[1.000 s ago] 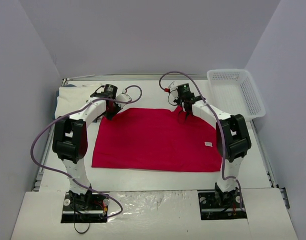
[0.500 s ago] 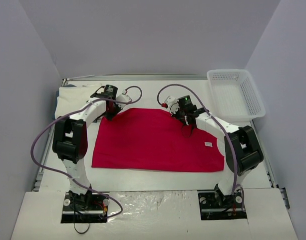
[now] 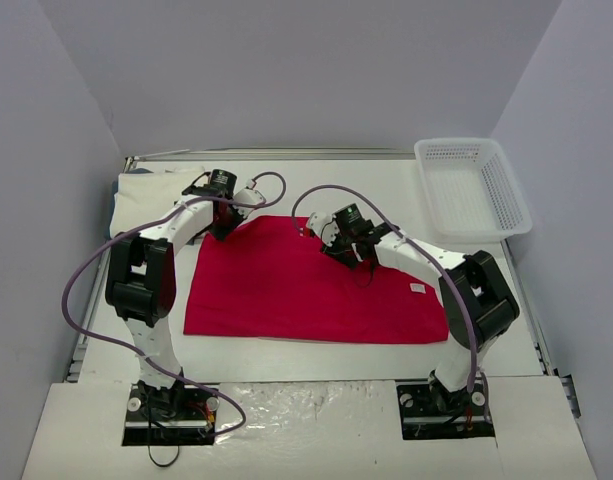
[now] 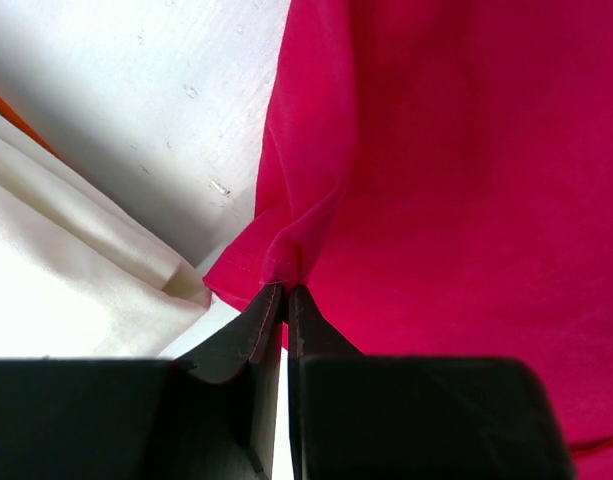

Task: Fold and stack the t-shirts
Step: Fold the other side of the tshirt into a rectangle

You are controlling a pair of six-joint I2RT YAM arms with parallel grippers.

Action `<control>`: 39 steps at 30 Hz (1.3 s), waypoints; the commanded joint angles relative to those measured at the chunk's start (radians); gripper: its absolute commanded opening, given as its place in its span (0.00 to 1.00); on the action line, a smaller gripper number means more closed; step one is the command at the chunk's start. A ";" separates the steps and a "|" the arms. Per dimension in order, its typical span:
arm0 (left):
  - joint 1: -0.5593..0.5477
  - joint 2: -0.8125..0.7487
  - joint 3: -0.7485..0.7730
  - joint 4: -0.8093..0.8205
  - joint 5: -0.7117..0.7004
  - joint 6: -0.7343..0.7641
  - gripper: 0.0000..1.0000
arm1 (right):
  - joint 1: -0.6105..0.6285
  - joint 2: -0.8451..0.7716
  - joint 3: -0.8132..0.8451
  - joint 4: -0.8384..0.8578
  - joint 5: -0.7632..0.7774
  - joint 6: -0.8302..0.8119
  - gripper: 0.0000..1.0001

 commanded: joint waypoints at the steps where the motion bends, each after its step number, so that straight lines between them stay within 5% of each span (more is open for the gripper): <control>1: 0.005 -0.063 -0.004 -0.015 0.014 -0.001 0.02 | 0.003 0.019 0.056 -0.119 -0.025 0.003 0.37; 4: 0.005 -0.063 -0.007 -0.020 0.017 0.002 0.02 | 0.000 -0.010 0.063 -0.136 -0.036 0.029 0.48; 15: 0.016 -0.087 -0.031 0.002 0.027 -0.018 0.02 | -0.132 0.064 0.213 -0.174 -0.129 0.119 0.47; 22: 0.040 -0.087 -0.037 -0.005 0.050 -0.025 0.02 | -0.244 0.191 0.323 -0.239 -0.236 0.181 0.42; 39: 0.046 -0.060 -0.039 -0.003 0.057 -0.027 0.02 | -0.262 0.301 0.330 -0.297 -0.336 0.161 0.32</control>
